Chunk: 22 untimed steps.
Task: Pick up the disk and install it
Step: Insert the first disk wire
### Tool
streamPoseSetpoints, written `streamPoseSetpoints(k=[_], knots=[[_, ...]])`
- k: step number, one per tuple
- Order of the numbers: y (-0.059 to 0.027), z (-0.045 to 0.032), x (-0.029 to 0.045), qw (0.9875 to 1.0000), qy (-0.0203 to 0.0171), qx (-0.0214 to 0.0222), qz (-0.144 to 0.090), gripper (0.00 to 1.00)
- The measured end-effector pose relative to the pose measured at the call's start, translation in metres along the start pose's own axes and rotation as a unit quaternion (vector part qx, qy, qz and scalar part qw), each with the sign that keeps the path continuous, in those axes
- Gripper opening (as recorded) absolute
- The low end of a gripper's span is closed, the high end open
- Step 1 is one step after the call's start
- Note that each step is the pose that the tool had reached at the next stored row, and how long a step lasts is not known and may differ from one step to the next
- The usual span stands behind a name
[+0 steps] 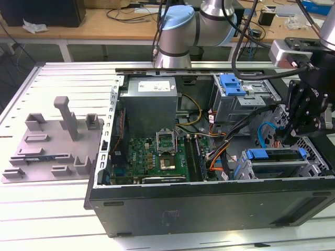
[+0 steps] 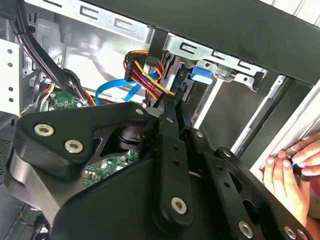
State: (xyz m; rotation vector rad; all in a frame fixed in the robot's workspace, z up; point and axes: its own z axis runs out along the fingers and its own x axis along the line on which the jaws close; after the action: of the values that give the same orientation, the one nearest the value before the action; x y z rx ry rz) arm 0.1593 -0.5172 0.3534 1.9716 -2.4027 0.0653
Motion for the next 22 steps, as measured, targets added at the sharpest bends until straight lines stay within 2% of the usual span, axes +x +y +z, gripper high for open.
streamPoseSetpoints(k=[3,6,16,22], knots=[[0.0007,0.0001,0.0025,1.0000,-0.0062,0.0012,-0.002,0.17],[0.0015,0.0002,0.0036,0.9999,-0.0097,0.0021,-0.004,0.17],[0.0019,0.0002,0.0039,0.9999,-0.0098,0.0023,-0.010,0.17],[0.0019,0.0002,0.0047,0.9987,-0.0103,0.0040,-0.049,0.17]])
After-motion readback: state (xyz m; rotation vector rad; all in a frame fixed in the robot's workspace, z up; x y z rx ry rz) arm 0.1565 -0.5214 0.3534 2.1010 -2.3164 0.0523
